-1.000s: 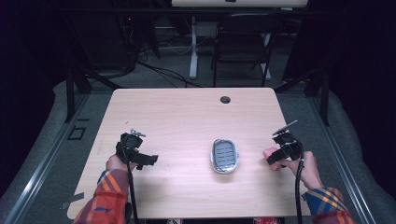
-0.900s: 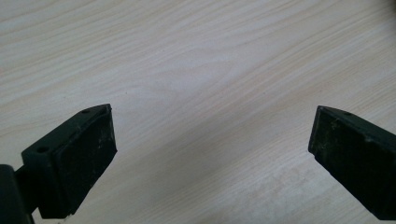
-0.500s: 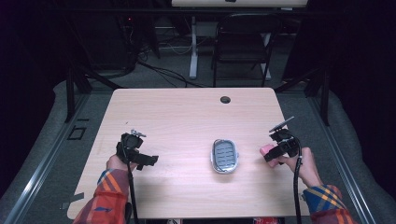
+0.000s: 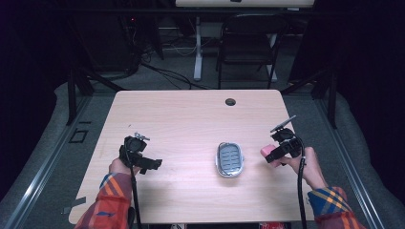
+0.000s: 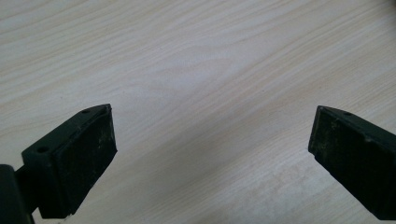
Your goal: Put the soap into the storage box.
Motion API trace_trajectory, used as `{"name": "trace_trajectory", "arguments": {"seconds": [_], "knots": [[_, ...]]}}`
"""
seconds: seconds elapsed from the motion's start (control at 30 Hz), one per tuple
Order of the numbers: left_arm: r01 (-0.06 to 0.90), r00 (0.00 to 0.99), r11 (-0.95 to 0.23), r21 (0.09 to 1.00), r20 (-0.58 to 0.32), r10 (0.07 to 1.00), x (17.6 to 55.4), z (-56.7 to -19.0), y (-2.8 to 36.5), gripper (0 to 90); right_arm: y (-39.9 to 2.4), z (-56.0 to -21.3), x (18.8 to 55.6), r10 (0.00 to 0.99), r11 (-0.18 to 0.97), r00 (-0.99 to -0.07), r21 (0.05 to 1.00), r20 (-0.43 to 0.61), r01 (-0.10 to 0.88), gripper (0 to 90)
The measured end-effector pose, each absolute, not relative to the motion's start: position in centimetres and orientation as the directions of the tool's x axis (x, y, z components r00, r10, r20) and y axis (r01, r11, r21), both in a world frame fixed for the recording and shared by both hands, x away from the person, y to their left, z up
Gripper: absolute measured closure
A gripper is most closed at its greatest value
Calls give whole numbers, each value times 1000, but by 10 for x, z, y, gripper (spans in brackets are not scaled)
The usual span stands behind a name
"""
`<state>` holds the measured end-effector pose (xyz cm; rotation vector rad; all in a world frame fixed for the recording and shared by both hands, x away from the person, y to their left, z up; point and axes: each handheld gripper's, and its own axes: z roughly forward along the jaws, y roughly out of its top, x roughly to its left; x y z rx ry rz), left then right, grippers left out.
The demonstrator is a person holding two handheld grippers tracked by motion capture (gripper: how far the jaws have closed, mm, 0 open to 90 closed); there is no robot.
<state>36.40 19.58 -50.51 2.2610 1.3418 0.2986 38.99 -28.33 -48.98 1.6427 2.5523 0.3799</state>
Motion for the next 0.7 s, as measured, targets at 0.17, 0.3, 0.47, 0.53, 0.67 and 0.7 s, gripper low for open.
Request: {"name": "trace_trajectory", "arguments": {"seconds": [0.17,0.3,0.47,0.53,0.67,0.7], "knots": [[760,493,-397,515,-60,868,364,-505,196,8,-278,-490,390,905,392,-420,266,59,881,368],[760,493,-396,516,-60,868,364,-505,196,8,-274,-486,391,893,420,-446,250,58,873,368],[759,493,-396,516,-60,868,364,-505,196,8,-269,-485,391,895,410,-441,270,64,871,369],[760,494,-396,516,-61,867,364,-505,196,8,-269,-483,392,883,437,-465,254,60,863,368],[759,495,-397,516,-60,867,364,-505,196,8,-265,-483,391,888,422,-454,273,67,865,369],[759,497,-400,513,-60,866,364,-505,196,8,-263,-483,391,883,432,-465,274,67,860,369]]}}
